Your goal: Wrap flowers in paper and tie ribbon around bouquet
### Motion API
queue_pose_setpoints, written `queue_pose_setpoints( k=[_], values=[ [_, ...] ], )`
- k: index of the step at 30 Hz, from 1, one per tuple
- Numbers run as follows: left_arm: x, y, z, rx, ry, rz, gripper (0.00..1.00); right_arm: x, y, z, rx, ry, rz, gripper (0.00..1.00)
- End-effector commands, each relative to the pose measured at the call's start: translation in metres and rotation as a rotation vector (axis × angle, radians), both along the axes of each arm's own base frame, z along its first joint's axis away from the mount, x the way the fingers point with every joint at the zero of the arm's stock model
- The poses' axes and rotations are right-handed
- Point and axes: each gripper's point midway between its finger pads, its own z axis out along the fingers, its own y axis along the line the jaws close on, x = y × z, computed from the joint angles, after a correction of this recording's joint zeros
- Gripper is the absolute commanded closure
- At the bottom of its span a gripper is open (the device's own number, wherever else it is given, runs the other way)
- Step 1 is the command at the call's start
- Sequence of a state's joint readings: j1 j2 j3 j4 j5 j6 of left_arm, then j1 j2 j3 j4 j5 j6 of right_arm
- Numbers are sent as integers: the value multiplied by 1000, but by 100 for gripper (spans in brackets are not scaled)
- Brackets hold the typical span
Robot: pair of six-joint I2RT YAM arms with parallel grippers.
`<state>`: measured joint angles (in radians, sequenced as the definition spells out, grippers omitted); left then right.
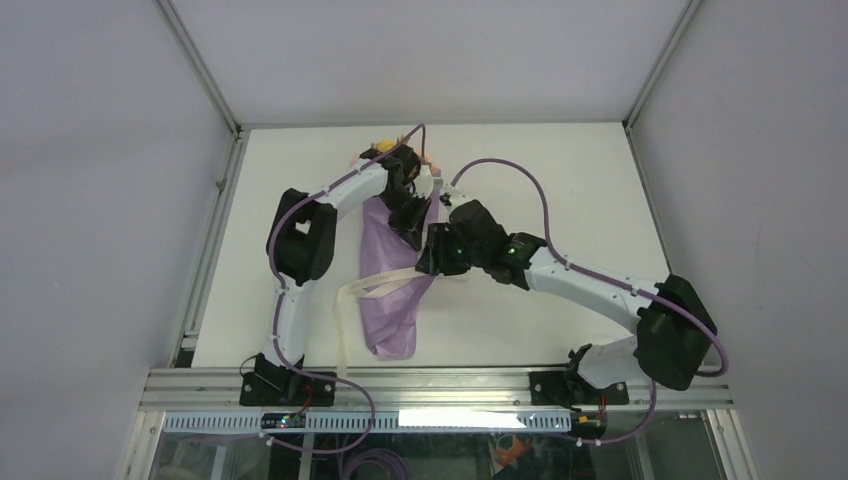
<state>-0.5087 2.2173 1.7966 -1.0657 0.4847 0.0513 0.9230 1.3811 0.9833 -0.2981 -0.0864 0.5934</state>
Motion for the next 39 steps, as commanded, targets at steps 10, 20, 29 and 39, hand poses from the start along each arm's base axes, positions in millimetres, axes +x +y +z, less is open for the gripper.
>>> queue_pose_setpoints(
  k=[10,20,29,39],
  values=[
    [13,-9,34,-81,-79,-12,100,39,2,-28,72,64,-147,49],
    [17,-9,47,-93,-125,-24,100,58,4,-64,-10,134,-184,70],
    [-4,-33,140,-385,-224,-153,100,61,5,-80,39,211,-209,88],
    [-104,-14,150,-567,-318,-560,100,73,7,-98,125,293,-247,89]
  ],
)
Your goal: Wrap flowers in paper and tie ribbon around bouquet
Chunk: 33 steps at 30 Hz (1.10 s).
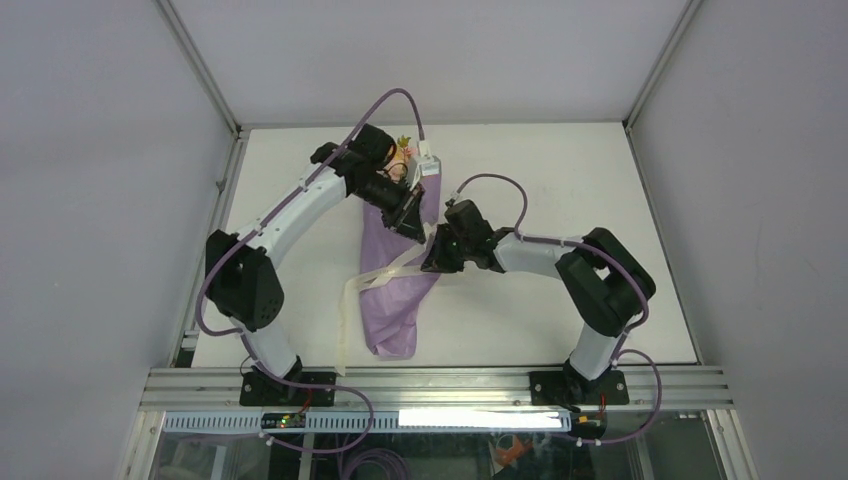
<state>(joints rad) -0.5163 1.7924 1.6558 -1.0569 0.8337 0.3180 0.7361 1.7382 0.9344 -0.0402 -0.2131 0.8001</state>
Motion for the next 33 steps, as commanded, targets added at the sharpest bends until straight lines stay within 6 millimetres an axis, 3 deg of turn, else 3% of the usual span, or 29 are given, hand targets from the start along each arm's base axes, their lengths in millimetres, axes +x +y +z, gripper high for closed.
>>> queue_pose_setpoints(
  k=[1,7,8,13,15,17,19,21,22,28,33],
  values=[
    [-58,5,-11,-65,-124,-313,100,14,10,9,101,-8,-29,89],
    [-112,36,-68,199,-291,-704,99,19,9,9,103,-5,-27,90],
    [-118,42,-72,228,-315,-761,92,20,9,8,101,-5,-27,90],
    [-129,70,-64,310,-424,-959,23,22,7,7,94,-5,-30,90],
    [-120,78,-57,357,-467,-973,9,22,6,5,90,-1,-30,90],
    [-103,75,-49,359,-481,-882,8,22,6,3,89,3,-28,90],
    [-72,68,-40,306,-442,-687,9,22,7,3,89,1,-25,90],
    [-49,64,-44,326,-407,-568,9,23,7,5,89,1,-24,90],
    [-43,64,-51,356,-409,-548,4,23,8,5,89,2,-24,90],
    [-39,69,-98,445,-382,-526,2,26,6,21,89,-24,-34,89],
    [-16,61,-110,487,-410,-430,16,29,9,32,113,-32,-43,88]
  ],
)
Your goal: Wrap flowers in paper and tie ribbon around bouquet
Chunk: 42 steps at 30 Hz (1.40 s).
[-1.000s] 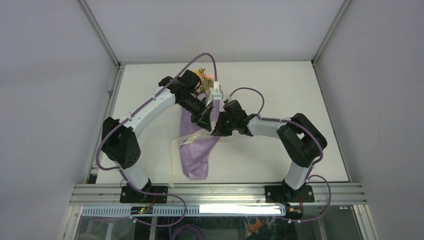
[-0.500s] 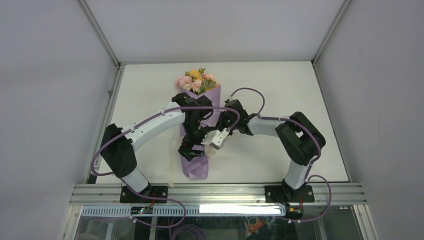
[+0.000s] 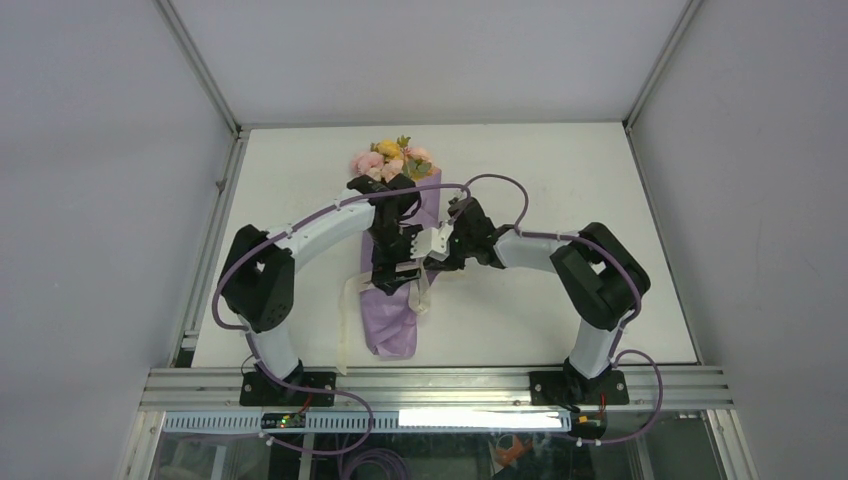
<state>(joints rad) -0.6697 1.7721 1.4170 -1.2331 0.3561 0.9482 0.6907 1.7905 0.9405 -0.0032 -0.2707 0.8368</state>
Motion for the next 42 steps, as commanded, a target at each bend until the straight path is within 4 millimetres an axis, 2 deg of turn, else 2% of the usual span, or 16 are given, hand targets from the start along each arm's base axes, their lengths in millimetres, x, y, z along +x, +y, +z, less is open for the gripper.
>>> queue_pose_setpoints(
  k=[1,3,6,8,11,19,22,26,28,31,32,35,38,42],
  values=[
    [28,-15,-3,-36,-101,68,19,18,11,43,75,-88,-17,88],
    [24,-16,-10,-34,-76,59,29,19,11,47,86,-85,-29,88],
    [22,-12,-20,-2,-56,58,59,24,10,55,103,-91,-56,88],
    [21,-10,-24,9,-47,54,73,25,4,57,93,-71,-85,86],
    [21,-12,-26,7,-32,64,100,31,0,65,111,-65,-124,83],
    [30,-22,-24,-3,-22,123,100,36,-3,90,167,-83,-199,73],
    [35,-22,-23,-8,-25,137,100,37,1,90,200,-76,-218,62],
    [37,-25,-18,-28,-29,133,100,42,8,77,180,-60,-233,62],
    [38,-25,-18,-29,-27,134,100,46,11,70,162,-53,-238,68],
    [40,-25,-17,-28,-29,146,100,50,10,69,142,-57,-248,91],
    [43,-25,-16,-33,-23,166,100,46,5,65,118,-43,-250,98],
    [56,-25,-13,-47,-5,252,100,36,-2,68,104,-45,-231,100],
    [67,-24,-8,-66,-3,296,100,17,-7,68,120,-24,-187,100],
    [79,-23,-5,-68,-18,334,100,-16,11,91,249,-34,-43,100]
  ],
)
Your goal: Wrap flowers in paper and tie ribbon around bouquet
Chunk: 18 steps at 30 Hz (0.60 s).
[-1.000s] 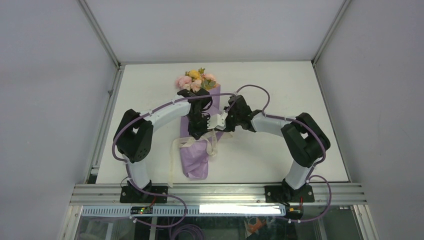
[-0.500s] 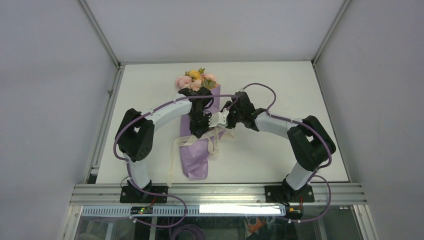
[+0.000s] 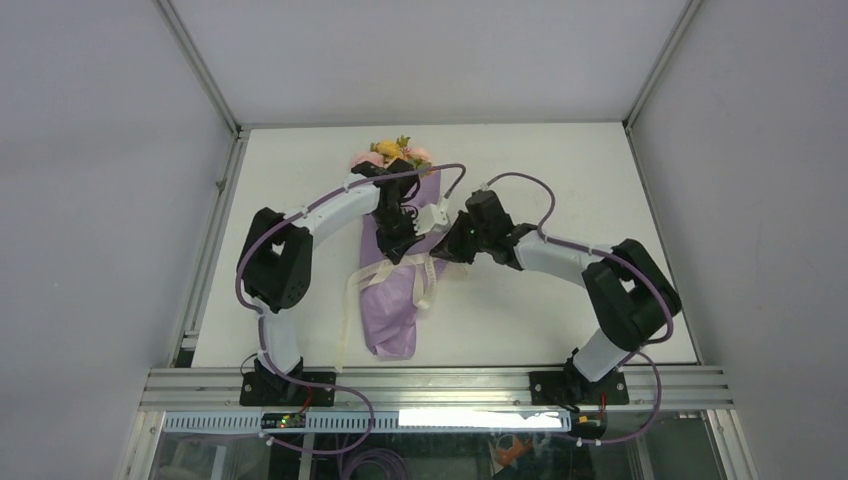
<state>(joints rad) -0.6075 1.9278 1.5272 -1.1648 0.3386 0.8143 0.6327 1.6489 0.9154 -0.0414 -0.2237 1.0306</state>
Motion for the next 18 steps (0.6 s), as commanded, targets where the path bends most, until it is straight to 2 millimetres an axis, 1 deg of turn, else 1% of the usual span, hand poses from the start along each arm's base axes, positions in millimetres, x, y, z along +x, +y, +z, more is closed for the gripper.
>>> queue_pose_setpoints(
  k=[1,3,4,6,10,15,17,18],
  values=[
    [37,-15,19,-92,-44,160,100,-47,34,51,163,-99,218,100],
    [45,-18,21,-112,-35,198,100,-64,41,51,183,-83,274,100],
    [47,-19,23,-124,-25,218,100,-71,42,47,185,-68,282,100],
    [52,-22,30,-155,-14,248,100,-73,40,42,183,-53,273,100],
    [52,-26,43,-194,-21,248,100,-66,39,32,159,-37,263,100],
    [47,-30,68,-266,-50,219,100,-57,42,3,112,29,247,100],
    [44,-30,78,-290,-59,215,100,-50,36,-6,77,36,205,100],
    [41,-31,82,-305,-62,202,100,-44,32,-7,68,28,176,100]
  ],
)
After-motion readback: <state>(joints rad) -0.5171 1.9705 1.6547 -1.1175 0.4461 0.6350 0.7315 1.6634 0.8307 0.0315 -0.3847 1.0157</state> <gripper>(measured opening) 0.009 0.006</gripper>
